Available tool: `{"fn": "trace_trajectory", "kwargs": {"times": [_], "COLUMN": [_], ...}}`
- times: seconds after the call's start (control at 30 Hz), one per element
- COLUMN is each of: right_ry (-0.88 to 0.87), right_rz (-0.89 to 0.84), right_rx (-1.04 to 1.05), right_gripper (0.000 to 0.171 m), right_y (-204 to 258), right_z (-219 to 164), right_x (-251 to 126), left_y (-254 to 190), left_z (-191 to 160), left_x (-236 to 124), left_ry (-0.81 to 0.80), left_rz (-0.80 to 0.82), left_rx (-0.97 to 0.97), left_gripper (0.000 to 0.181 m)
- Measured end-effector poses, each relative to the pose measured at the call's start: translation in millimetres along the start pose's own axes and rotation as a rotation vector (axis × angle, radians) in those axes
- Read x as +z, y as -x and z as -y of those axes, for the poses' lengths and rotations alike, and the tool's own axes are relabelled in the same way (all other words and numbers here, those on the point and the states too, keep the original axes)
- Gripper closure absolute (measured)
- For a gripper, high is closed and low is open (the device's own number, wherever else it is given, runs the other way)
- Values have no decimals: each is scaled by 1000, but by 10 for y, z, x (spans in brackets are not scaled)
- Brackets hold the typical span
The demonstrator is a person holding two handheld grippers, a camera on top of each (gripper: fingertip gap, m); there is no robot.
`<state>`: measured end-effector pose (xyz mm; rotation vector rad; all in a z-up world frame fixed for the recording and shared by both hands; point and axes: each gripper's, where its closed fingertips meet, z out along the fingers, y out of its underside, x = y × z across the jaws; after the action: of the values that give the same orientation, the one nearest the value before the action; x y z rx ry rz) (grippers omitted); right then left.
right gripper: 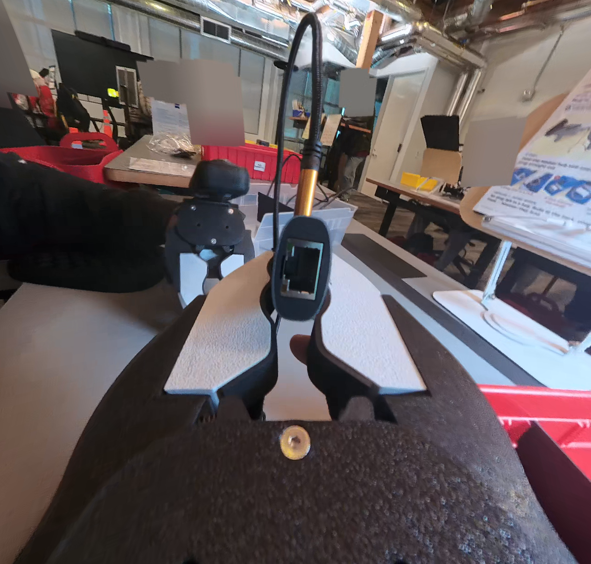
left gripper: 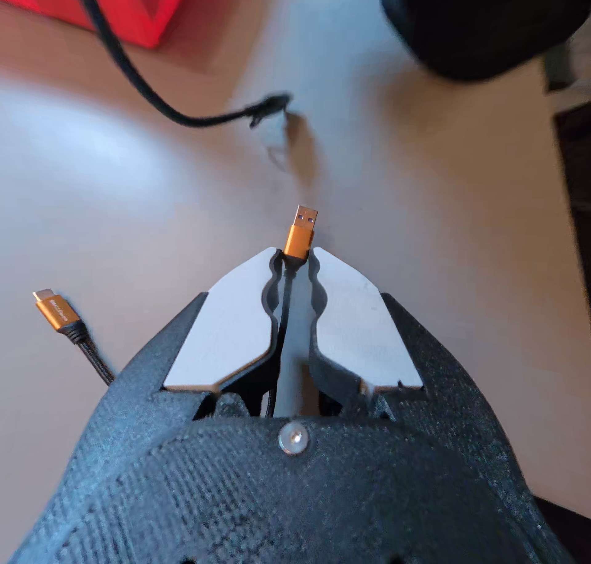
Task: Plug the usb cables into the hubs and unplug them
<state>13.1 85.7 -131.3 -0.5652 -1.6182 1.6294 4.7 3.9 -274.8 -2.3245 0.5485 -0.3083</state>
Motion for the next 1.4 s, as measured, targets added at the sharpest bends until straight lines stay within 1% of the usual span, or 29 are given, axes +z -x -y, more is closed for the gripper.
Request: {"fn": "trace_trajectory", "kwargs": {"times": [0.03, 0.1, 0.2, 0.3, 0.4, 0.6, 0.7, 0.73, 0.8, 0.9, 0.97, 1.07, 1.17, 1.2, 1.27, 1.4], "right_ry": [-5, 1, 13, 40, 66, 85, 80, 76, 68, 74, 98, 177, 270, 301, 346, 409], "right_rz": [5, 11, 13, 4, -10, -46, -76, -81, -86, -95, -117, -174, -207, -204, -200, -182], "right_rx": [-34, -111, -196, -273, -313, -308, -294, -287, -276, -293, -340, -508, -787, -878, -1018, -1170], "right_gripper": [154, 154, 154, 154, 154, 154, 154, 154, 154, 154, 154, 154, 154, 154, 154, 154], "right_y": [31, 102, 191, 249, 262, 178, 103, 83, 59, 49, 38, 13, 65, 103, 183, 278], "right_z": [25, 61, 93, 75, 35, -17, -2, 5, 13, 9, -9, -94, -197, -238, -313, -488], "right_x": [0, 13, 47, 82, 110, 102, 72, 61, 48, 45, 55, 78, 120, 146, 212, 323], "left_y": [-13, -7, -20, -26, -103, -275, -449, -490, -527, -453, -314, -115, 224, 315, 340, 124], "left_z": [67, 210, 415, 520, 629, 768, 845, 870, 885, 924, 981, 1042, 988, 948, 838, 579], "left_x": [-86, -298, -610, -815, -987, -1217, -1355, -1392, -1412, -1453, -1519, -1657, -1848, -1856, -1657, -915], "left_ry": [-55, -175, -382, -527, -657, -757, -758, -758, -737, -706, -642, -498, -357, -313, -196, 38], "left_rz": [-12, -15, -65, -128, -231, -327, -358, -339, -288, -177, -34, 184, 370, 372, 269, 103], "left_rx": [-20, -46, -97, -136, -159, -128, -72, -45, -6, -19, -62, -108, -149, -175, -240, -231], "left_gripper": [165, 165, 166, 166, 166, 166, 166, 166, 166, 166, 166, 166, 166, 166, 166, 166]}}
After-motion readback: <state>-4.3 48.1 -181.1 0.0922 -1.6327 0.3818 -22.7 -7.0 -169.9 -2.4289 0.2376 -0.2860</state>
